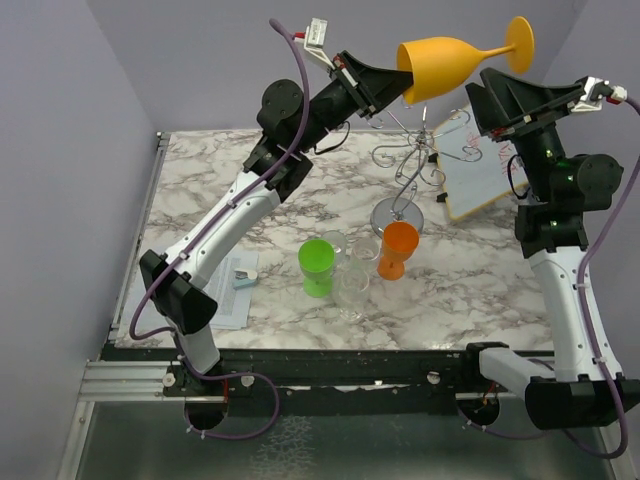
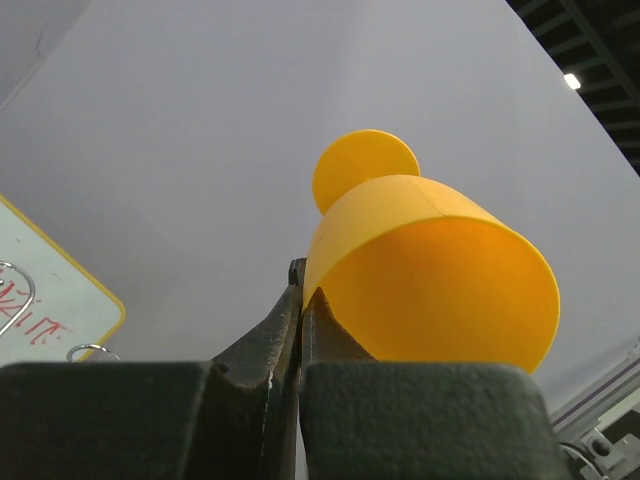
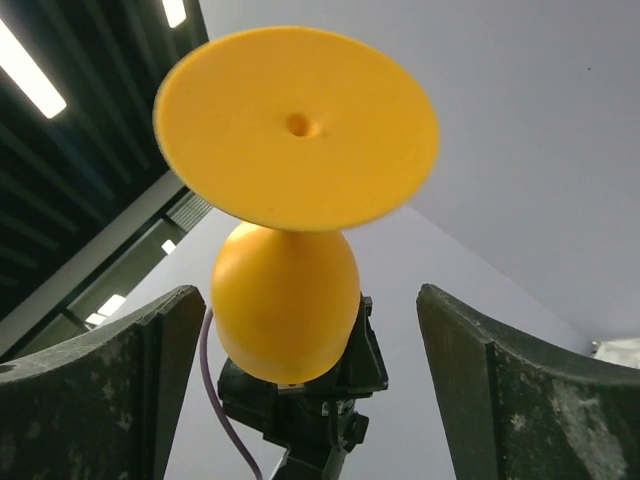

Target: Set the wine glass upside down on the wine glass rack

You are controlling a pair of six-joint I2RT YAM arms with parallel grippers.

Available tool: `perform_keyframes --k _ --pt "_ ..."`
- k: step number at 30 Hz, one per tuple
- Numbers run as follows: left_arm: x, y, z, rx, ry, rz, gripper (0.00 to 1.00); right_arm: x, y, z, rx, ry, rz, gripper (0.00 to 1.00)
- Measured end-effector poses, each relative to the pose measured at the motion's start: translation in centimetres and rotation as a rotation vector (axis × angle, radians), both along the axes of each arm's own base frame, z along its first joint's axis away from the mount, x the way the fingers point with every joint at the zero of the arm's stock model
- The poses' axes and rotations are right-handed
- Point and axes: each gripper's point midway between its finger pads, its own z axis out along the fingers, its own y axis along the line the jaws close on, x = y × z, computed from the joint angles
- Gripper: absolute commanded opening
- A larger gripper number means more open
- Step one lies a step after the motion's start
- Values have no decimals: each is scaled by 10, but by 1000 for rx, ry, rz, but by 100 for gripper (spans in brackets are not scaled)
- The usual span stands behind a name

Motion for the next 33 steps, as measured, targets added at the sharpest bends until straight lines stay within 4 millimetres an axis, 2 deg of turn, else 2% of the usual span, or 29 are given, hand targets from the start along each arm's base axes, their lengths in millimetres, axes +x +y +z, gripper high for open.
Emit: perform_keyframes --k 7,16,26,33 --pt "-4 -1 8 -38 -18 -16 0 12 3 -3 92 -20 22 72" --pt "-8 -2 15 -79 -32 -39 0 7 1 15 135 -122 7 58" --pt "-8 -17 -2 -66 -7 -69 0 9 1 22 156 -172 -6 45" --pt "-12 -22 -6 -76 -18 -81 0 9 -1 27 179 -197 -25 31"
